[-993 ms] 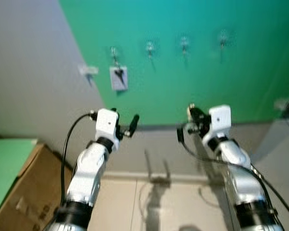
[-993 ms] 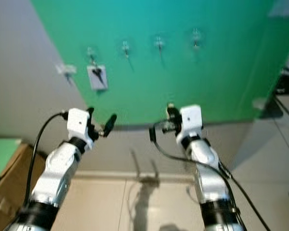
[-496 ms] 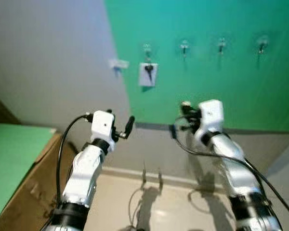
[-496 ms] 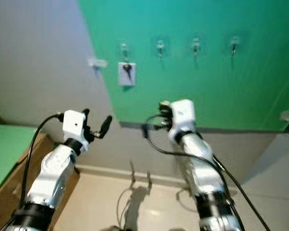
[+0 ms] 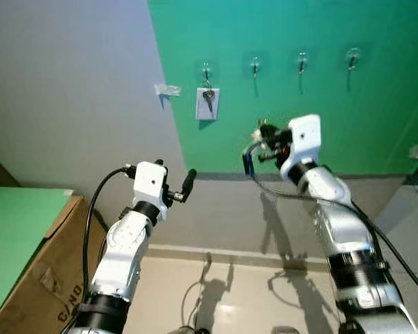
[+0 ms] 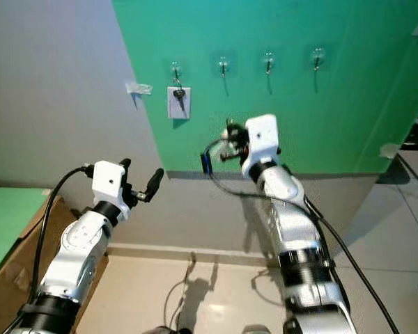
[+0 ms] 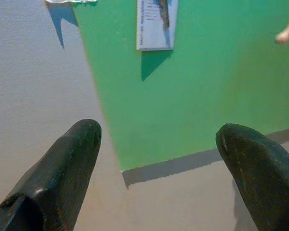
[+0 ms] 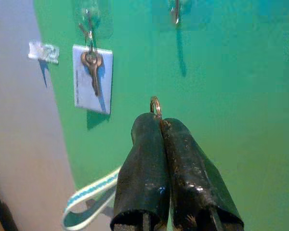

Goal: Hang keys on a hook

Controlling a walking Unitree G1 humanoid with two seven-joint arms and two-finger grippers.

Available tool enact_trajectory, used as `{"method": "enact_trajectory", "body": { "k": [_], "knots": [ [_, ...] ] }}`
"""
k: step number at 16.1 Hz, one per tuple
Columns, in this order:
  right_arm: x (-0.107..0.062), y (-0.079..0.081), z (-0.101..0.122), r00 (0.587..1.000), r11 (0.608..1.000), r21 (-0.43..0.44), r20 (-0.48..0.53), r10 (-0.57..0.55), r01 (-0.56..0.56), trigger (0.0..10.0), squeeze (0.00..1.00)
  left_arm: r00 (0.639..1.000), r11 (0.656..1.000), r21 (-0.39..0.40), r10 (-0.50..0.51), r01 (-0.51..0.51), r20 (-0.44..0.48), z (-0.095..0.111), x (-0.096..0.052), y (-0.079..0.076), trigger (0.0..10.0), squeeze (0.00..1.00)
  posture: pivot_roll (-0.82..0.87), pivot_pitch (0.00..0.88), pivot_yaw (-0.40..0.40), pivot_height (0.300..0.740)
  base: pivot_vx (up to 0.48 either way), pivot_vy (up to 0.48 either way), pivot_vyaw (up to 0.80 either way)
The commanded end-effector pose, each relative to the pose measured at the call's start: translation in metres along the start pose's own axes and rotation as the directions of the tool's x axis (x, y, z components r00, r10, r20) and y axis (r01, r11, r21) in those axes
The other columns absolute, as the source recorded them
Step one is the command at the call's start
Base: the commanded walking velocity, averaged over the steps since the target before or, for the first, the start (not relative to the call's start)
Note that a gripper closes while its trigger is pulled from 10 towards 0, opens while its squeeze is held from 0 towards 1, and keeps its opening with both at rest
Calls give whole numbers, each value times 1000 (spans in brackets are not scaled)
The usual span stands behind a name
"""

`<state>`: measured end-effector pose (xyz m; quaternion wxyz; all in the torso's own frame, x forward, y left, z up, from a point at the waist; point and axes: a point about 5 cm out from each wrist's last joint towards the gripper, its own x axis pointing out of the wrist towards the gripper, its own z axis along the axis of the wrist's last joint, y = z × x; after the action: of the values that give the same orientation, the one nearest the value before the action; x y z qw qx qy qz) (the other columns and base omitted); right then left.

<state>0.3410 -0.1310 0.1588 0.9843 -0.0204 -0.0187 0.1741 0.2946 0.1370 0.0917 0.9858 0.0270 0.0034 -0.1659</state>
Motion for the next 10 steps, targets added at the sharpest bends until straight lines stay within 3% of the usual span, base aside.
{"method": "enact_trajectory", "body": {
  "k": [1, 5, 10],
  "knots": [
    [6, 2, 8, 1000, 999, 35, 20, 8, -9, 0, 0, 1000, 1000, 7, 2, -2, 2, 2, -1, 2, 10000, 0, -212, 0, 141, 740, 0, 0, 0],
    [29, 3, 33, 996, 996, 71, 75, 42, -47, 0, 0, 1000, 1000, 15, 1, -1, 2, 3, -1, 1, 10000, 0, -195, 0, 129, 740, 0, 0, 0],
    [40, -2, 44, 995, 997, 52, 92, 43, -48, 0, 0, 1000, 1000, 23, 8, -8, -1, 1, -5, 1, 10000, 0, -167, 0, 110, 740, 0, 0, 0]
  ]
}}
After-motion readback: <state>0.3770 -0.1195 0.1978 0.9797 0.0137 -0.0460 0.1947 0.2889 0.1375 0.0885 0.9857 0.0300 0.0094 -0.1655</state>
